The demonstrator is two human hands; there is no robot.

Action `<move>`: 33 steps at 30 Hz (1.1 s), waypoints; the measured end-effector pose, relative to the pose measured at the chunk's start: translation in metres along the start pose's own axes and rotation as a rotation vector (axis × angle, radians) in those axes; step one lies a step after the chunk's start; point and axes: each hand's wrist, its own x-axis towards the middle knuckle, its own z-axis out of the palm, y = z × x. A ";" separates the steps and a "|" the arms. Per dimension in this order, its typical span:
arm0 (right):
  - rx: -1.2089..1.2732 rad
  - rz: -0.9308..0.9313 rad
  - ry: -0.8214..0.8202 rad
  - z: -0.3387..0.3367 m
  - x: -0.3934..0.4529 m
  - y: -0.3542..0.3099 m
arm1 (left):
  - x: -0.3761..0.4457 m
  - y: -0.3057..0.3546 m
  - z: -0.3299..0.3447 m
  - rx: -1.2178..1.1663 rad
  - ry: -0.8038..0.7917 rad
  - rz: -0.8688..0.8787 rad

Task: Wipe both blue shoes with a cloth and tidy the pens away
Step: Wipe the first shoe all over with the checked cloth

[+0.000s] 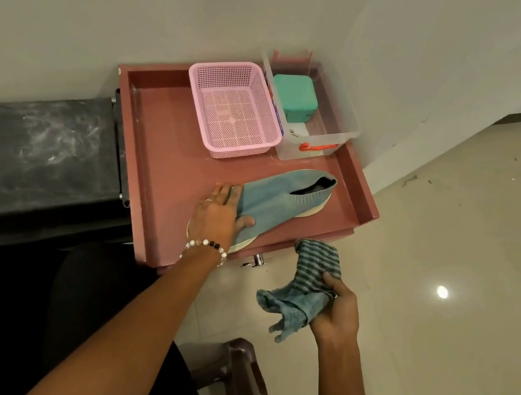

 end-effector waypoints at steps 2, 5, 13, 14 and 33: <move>-0.003 -0.021 0.013 -0.001 -0.002 0.002 | 0.000 0.001 -0.004 -0.026 0.052 -0.007; -0.052 -0.113 0.032 0.009 -0.009 0.001 | -0.001 0.003 -0.011 -0.024 0.086 0.002; -0.997 -1.258 0.052 0.062 0.001 0.022 | -0.001 -0.007 -0.013 -0.167 0.079 0.017; -1.270 -1.382 -0.039 0.067 0.012 0.027 | 0.000 -0.006 -0.013 -0.150 0.055 0.027; -2.091 -1.551 -0.533 0.072 0.025 0.037 | -0.034 -0.018 0.022 0.458 -0.032 0.246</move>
